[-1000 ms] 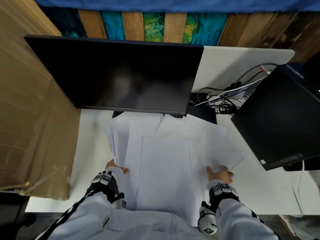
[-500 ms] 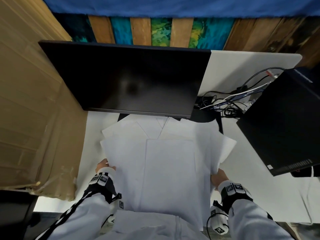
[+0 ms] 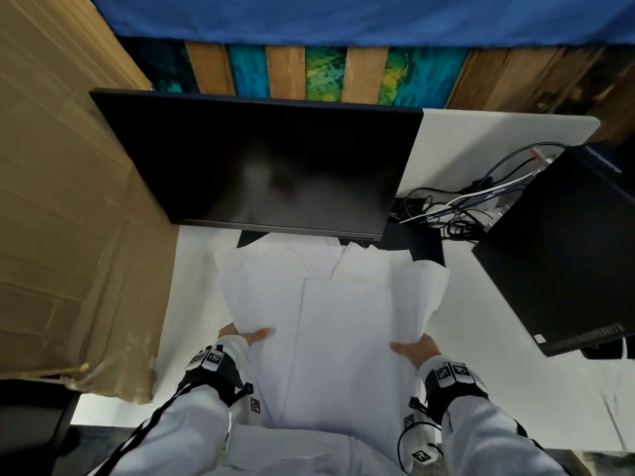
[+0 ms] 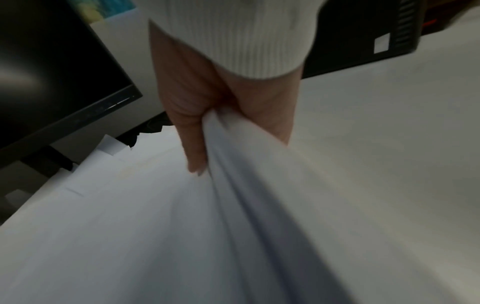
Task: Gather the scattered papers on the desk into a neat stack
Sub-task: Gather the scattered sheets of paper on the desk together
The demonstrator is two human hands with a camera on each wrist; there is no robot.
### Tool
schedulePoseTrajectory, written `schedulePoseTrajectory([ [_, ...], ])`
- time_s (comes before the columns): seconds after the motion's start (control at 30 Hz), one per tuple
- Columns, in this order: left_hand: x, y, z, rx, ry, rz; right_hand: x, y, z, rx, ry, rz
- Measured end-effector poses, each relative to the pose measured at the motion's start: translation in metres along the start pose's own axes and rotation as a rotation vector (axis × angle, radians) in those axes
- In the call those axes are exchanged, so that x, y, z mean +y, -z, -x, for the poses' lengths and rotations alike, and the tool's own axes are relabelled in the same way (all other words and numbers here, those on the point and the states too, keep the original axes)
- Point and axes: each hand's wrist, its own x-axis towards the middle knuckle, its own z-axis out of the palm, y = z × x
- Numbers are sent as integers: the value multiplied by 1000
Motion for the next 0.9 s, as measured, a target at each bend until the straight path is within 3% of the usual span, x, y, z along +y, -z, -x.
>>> schedulePoseTrajectory([
  [0.3,10,1,18,-19,47,-325,14,-1,14,-48,-3,54],
  [0.47,-7,7,24,19,20,-491,35,2,20,-82,5,-87],
  [0.6,-7,16,39,-75,-12,-620,44,9,27,-192,3,-236],
  [0.77,-15,31,41,-220,38,-568,66,19,20,-276,74,-387],
  [0.9,-24,40,38,-256,-4,-184,53,34,35,-251,127,-472],
])
